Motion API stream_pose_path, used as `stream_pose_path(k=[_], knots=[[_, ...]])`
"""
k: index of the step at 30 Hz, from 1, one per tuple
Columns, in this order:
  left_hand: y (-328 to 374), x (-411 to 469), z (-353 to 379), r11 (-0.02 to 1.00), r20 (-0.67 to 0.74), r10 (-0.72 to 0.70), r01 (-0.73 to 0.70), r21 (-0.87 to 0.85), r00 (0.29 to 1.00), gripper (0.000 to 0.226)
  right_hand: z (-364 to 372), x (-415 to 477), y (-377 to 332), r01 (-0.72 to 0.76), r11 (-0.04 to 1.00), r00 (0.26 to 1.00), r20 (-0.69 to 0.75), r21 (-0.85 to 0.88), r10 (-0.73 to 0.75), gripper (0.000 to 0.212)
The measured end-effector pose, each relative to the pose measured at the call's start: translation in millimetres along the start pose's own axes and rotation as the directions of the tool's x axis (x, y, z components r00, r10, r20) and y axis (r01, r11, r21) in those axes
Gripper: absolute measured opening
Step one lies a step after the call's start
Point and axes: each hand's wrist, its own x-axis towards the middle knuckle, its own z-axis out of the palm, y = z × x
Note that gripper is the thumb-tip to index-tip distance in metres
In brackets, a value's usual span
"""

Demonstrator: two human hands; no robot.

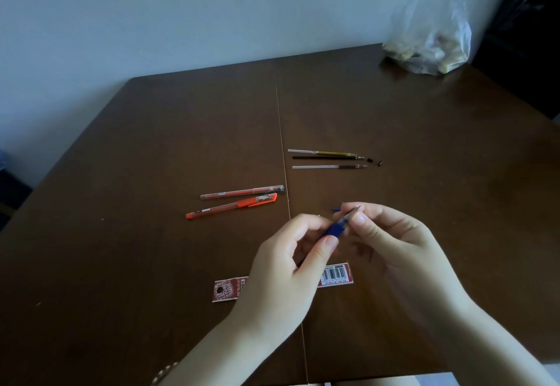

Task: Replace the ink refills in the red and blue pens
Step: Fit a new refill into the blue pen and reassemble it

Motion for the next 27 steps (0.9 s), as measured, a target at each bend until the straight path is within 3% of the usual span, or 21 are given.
stream_pose_path(k=[4,11,16,23,27], knots=[[0.1,0.4,0.5,1.000,0.008,0.018,-0.018,0.010,1.000,0.019,-2.2,-0.7,1.3,-0.025,0.999,1.000,0.010,-0.020,0.025,0.027],[0.0,0.5,3.7,0.994,0.011,0.078,-0.079,0.072,0.997,0.011,-2.3,-1.1,5.1,-0.008,0.996,1.000,0.031,0.094,0.005,0.027],[-0.2,-1.9,8.7,0.985,-0.016,0.132,-0.129,0.110,0.991,0.011,2.1,-1.3,12.7,-0.071,0.978,0.997,-0.022,0.198,0.077,0.054],[0.5,4.6,6.3,0.976,-0.036,0.160,-0.152,0.154,0.986,0.012,-1.8,-2.0,9.0,-0.075,0.960,0.997,0.030,0.270,0.069,0.029],[-1.0,4.2,8.9,0.975,-0.021,0.164,-0.159,0.156,0.986,0.012,-3.1,0.5,11.4,-0.102,0.966,0.995,0.017,0.238,0.101,0.046]])
